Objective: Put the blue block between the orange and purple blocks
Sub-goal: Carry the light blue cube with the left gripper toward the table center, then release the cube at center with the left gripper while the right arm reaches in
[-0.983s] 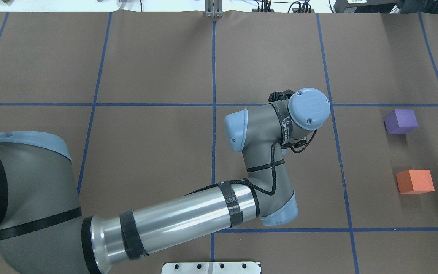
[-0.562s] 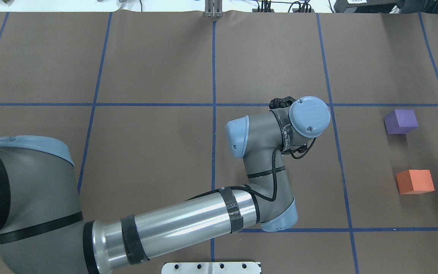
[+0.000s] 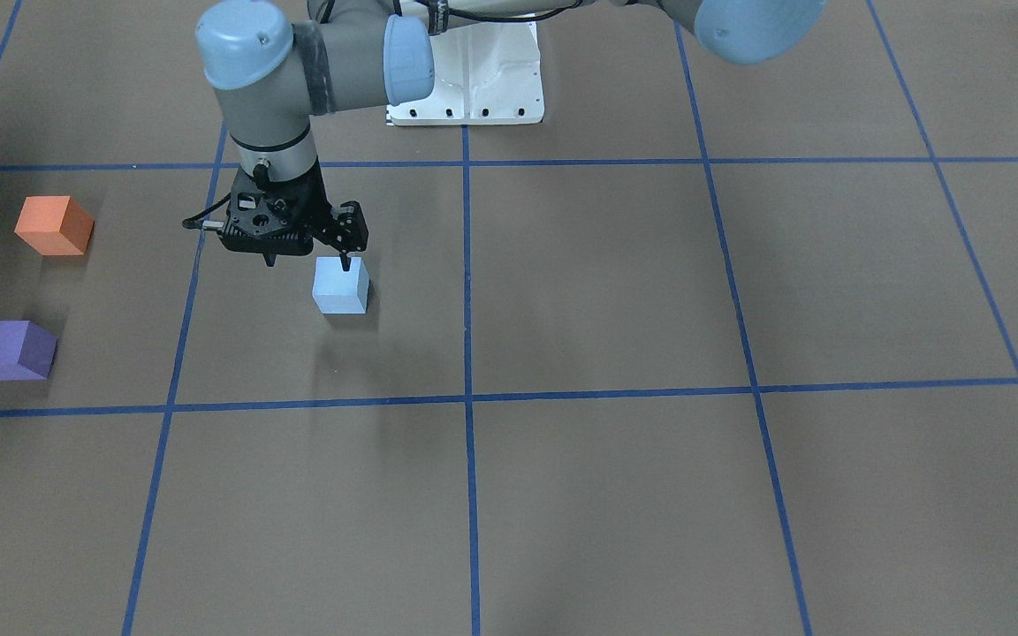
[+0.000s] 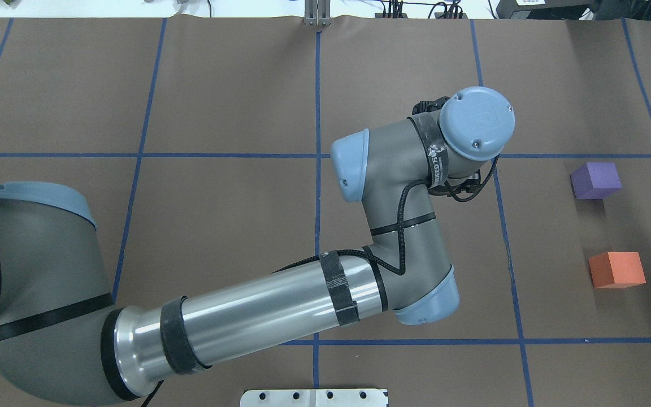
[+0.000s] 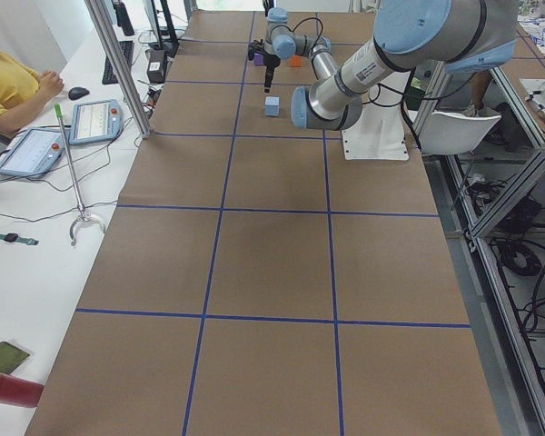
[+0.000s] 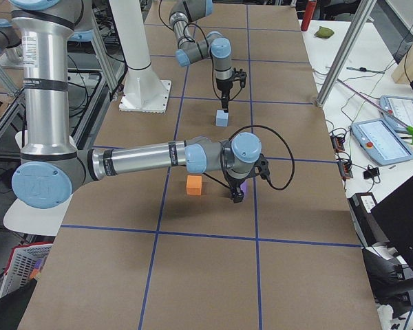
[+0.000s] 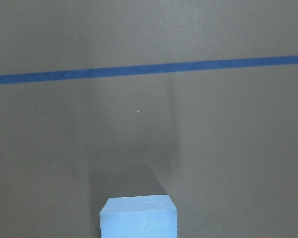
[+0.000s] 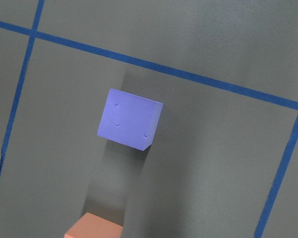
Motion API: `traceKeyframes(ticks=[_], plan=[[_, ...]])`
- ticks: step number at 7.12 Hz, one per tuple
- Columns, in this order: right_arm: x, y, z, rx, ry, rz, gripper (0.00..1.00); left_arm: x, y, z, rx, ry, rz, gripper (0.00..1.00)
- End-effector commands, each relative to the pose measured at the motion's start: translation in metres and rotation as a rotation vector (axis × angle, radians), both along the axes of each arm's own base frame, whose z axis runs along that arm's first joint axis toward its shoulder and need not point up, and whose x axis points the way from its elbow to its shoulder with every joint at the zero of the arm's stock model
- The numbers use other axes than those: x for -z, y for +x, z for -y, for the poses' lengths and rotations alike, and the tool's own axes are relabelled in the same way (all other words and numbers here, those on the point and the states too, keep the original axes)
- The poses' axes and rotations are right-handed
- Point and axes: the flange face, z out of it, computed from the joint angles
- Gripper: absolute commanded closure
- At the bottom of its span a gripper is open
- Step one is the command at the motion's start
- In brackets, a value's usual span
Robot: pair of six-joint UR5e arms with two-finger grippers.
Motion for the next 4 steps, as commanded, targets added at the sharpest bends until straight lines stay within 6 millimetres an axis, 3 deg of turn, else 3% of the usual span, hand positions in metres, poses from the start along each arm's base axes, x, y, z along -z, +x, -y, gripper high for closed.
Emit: traceKeyframes(ticks=[1, 3, 4], plan=[[0.031, -0.032, 0.002, -0.114, -0.092, 0.035, 0.0, -0.041, -0.085, 0.011, 0.051, 0.013, -0.04, 0.01], [0.073, -0.121, -0.007, -0.195, -0.156, 0.11, 0.0, -0.132, -0.202, 0.049, 0.038, -0.057, -0.093, 0.01], [0.113, -0.173, -0.003, -0.26, -0.208, 0.145, 0.0, -0.169, -0.24, 0.052, 0.019, -0.028, -0.078, 0.01]])
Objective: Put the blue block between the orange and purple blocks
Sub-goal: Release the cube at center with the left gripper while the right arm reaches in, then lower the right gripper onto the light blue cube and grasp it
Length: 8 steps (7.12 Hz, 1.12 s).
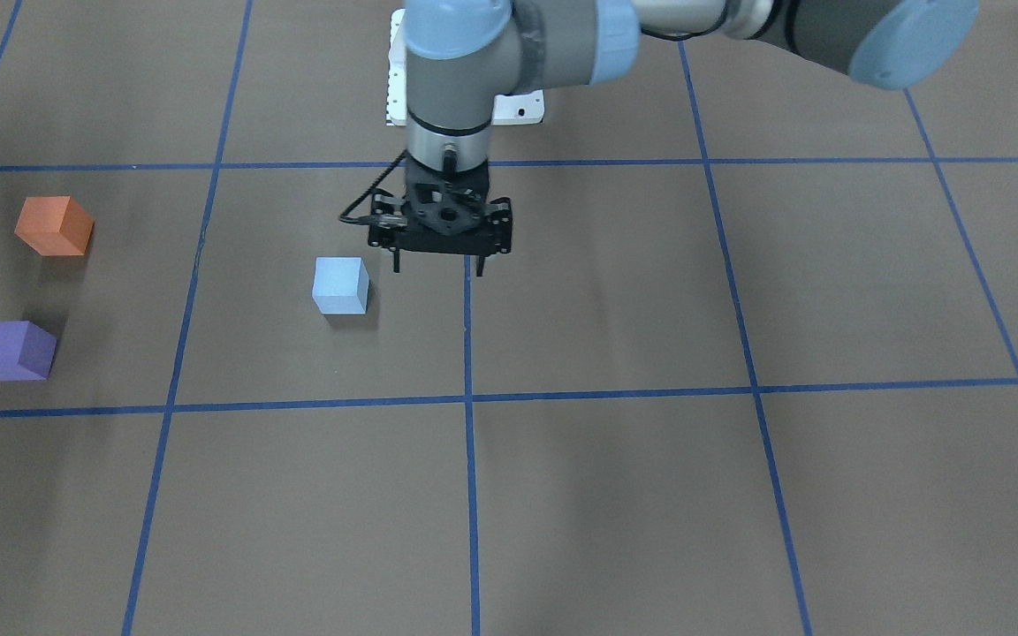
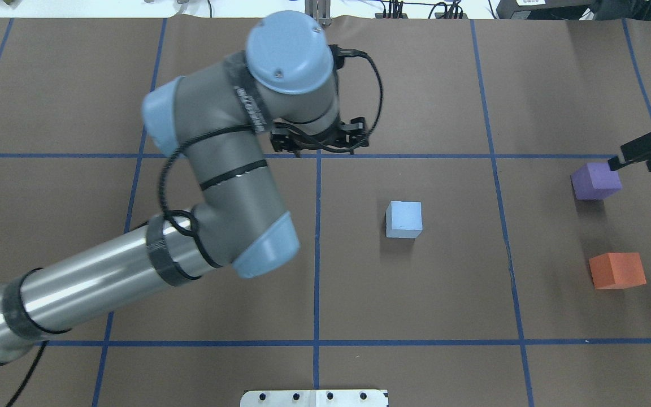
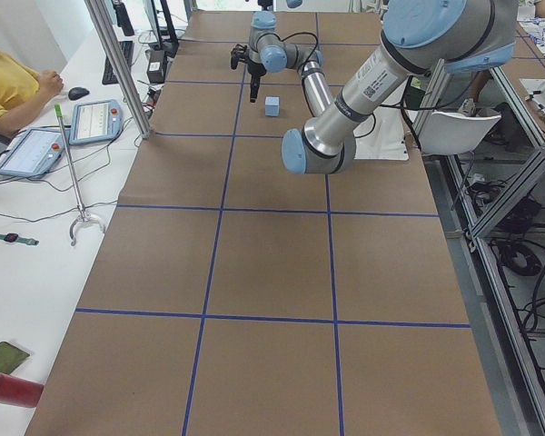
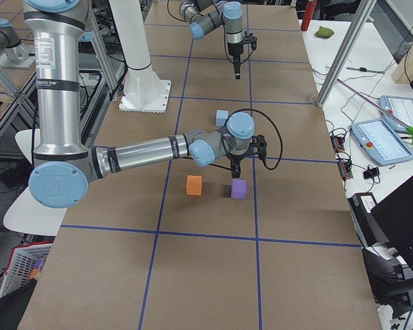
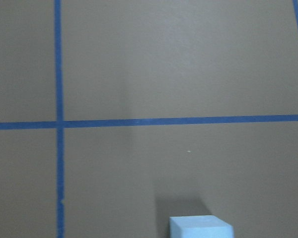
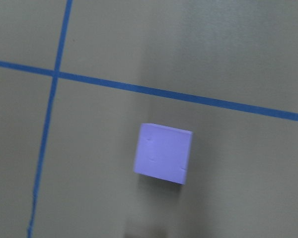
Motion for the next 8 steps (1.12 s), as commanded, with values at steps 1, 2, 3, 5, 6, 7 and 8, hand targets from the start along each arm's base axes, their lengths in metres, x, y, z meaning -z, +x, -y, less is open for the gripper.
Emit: traceKeyframes(ticks=[1, 2, 3, 5, 6, 7, 8], plan=[[0.091, -0.139, -0.007, -0.123, -0.092, 0.056, 0.0, -0.085, -0.086, 0.01, -0.02, 0.026, 0.03, 0.01], [0.113, -0.2, -0.023, -0.151, -0.089, 0.039, 0.0, -0.094, -0.09, 0.016, -0.014, 0.022, 0.045, 0.01], [0.135, -0.238, -0.035, -0.125, -0.069, 0.024, 0.0, -0.098, -0.091, 0.019, -0.01, 0.018, 0.051, 0.01], [0.177, -0.296, -0.045, -0.133, -0.047, -0.061, 0.0, -0.106, -0.086, 0.022, -0.011, 0.005, 0.063, 0.01], [0.182, -0.311, -0.053, -0.121, -0.042, -0.064, 0.0, -0.107, -0.086, 0.022, -0.011, 0.004, 0.064, 0.01], [0.18, -0.322, -0.056, -0.136, -0.028, -0.079, 0.0, -0.107, -0.085, 0.022, -0.012, 0.003, 0.063, 0.01], [0.172, -0.328, -0.056, -0.135, -0.035, -0.095, 0.0, -0.108, -0.084, 0.022, -0.011, -0.001, 0.066, 0.01]])
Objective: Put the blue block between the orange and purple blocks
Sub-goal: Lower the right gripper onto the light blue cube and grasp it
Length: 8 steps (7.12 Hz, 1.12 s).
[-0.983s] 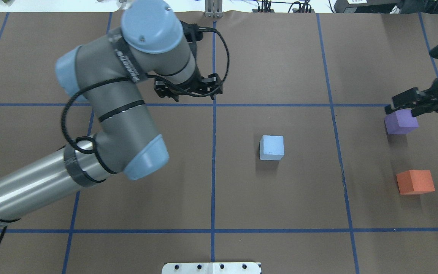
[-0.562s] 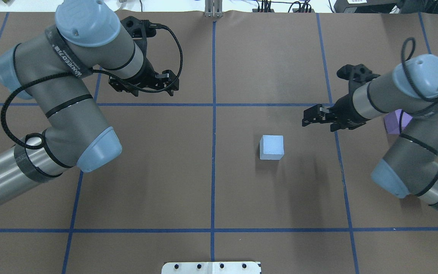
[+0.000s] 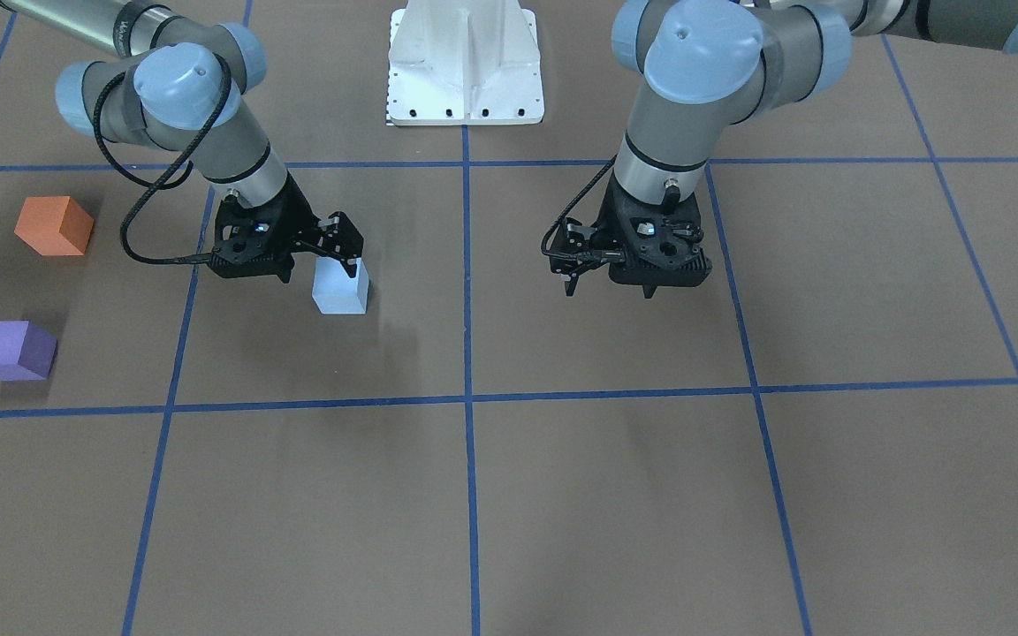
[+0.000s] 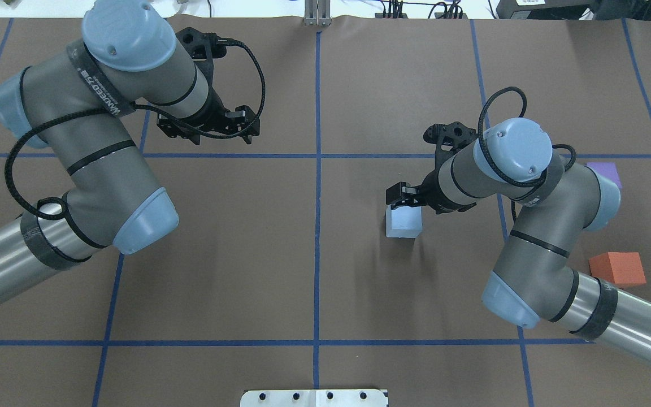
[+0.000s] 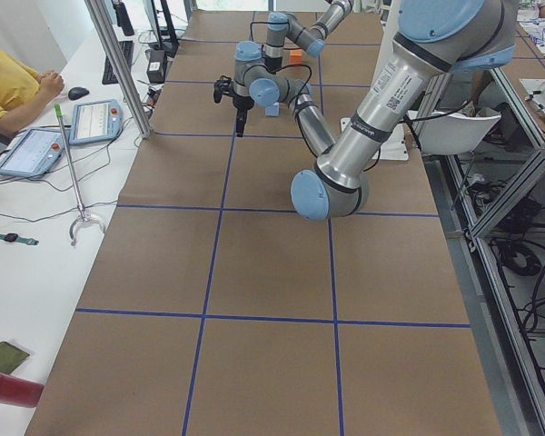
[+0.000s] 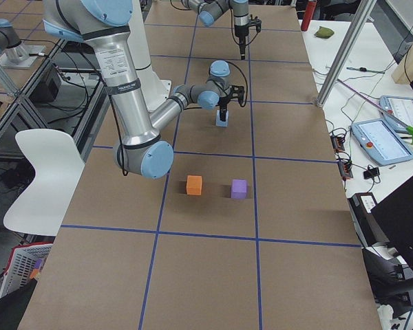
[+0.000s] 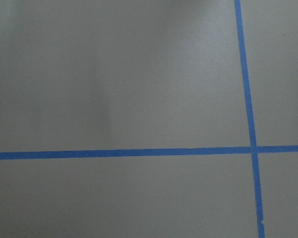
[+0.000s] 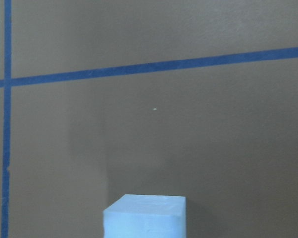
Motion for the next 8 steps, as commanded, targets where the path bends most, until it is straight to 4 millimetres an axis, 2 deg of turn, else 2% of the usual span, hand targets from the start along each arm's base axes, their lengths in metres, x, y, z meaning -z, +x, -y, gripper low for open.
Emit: traceKeyframes(ticks=[1, 2, 4, 5, 6, 7, 8], plan=[[-0.008, -0.015, -0.005, 0.005, -0.003, -0.025, 0.0, -0.001, 0.003, -0.001, 0.0, -0.006, 0.002, 0.01], [-0.008, -0.022, -0.007, 0.002, 0.005, -0.032, 0.0, -0.002, 0.005, -0.002, -0.002, -0.008, 0.002, 0.01], [-0.009, -0.048, -0.004, -0.004, 0.019, -0.057, 0.0, -0.004, 0.006, -0.002, -0.001, -0.012, 0.006, 0.01], [-0.01, -0.05, -0.005, 0.0, 0.017, -0.058, 0.0, -0.003, 0.006, -0.002, -0.002, -0.01, 0.005, 0.01], [-0.011, -0.051, -0.006, 0.002, 0.017, -0.058, 0.04, -0.005, 0.006, -0.001, -0.002, -0.012, 0.007, 0.01], [-0.014, -0.053, -0.005, 0.003, 0.016, -0.062, 0.25, -0.006, 0.008, -0.001, -0.003, -0.016, 0.01, 0.01], [-0.021, -0.055, -0.003, 0.007, 0.014, -0.074, 0.4, -0.005, 0.008, -0.001, -0.004, -0.016, 0.008, 0.01]])
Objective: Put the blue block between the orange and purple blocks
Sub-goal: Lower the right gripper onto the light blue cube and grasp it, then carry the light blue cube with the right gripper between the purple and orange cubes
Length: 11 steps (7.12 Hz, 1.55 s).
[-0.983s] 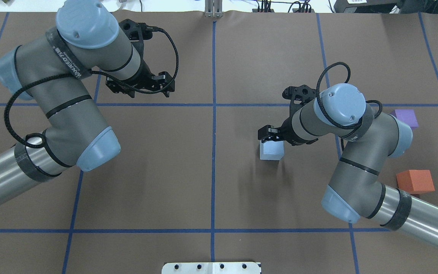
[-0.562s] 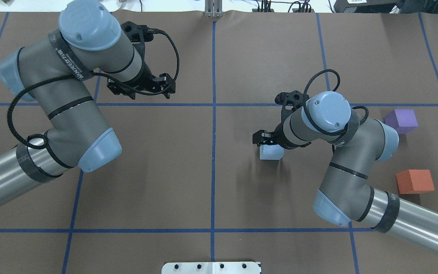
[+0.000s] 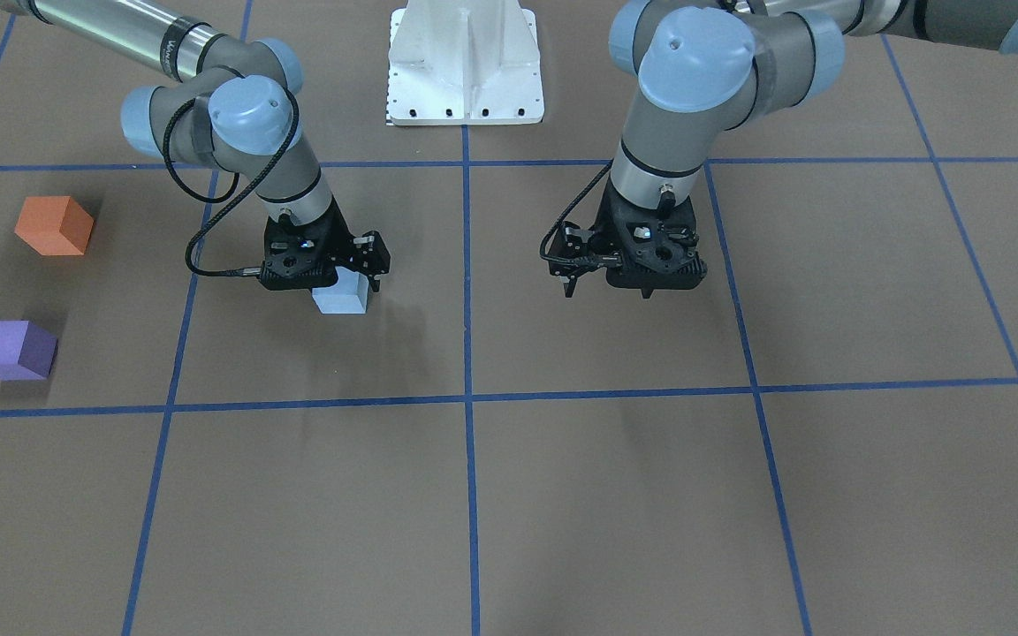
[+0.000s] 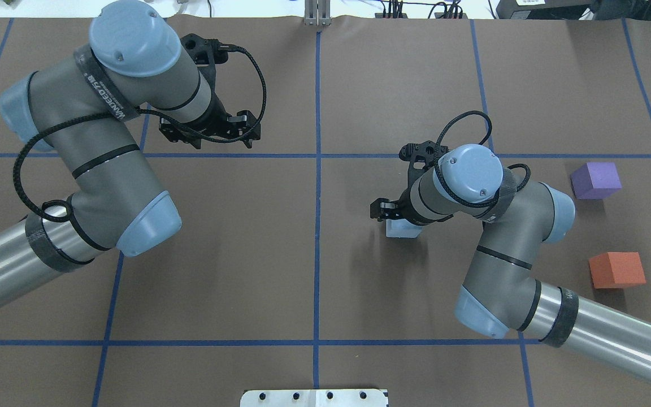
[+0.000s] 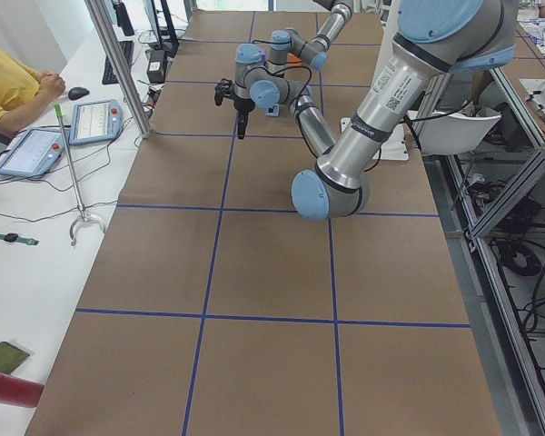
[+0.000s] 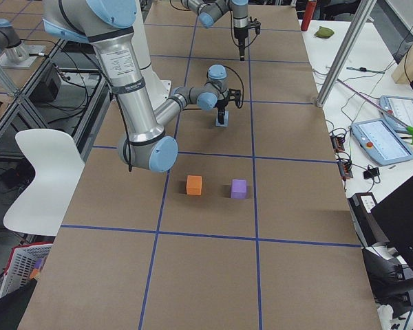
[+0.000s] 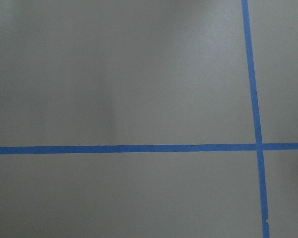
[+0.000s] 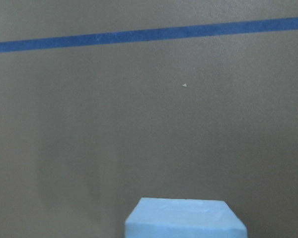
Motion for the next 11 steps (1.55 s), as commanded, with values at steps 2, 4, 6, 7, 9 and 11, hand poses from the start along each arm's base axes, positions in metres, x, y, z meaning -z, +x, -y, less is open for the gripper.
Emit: traceKeyframes(ticks=[2, 4, 6, 7, 9, 11], plan=[[-0.001, 0.031, 0.011, -0.008, -0.009, 0.014, 1.0, -0.001, 0.0, 0.001, 0.001, 0.001, 0.001, 0.01], [-0.037, 0.149, 0.014, -0.025, -0.062, 0.043, 1.0, 0.001, -0.001, 0.0, 0.001, 0.002, -0.002, 0.01], [-0.121, 0.233, -0.002, 0.072, 0.042, -0.082, 1.0, 0.005, -0.003, -0.002, 0.015, -0.008, -0.012, 0.01], [-0.16, 0.274, -0.008, 0.055, 0.046, -0.097, 1.0, 0.006, -0.002, -0.003, 0.029, -0.026, -0.018, 0.0], [-0.231, 0.327, -0.014, 0.041, 0.02, -0.015, 1.0, 0.007, -0.003, -0.003, 0.03, -0.025, -0.02, 0.01], [-0.254, 0.332, -0.015, 0.027, 0.011, -0.018, 1.0, 0.008, -0.003, -0.003, 0.031, -0.025, -0.022, 0.0]])
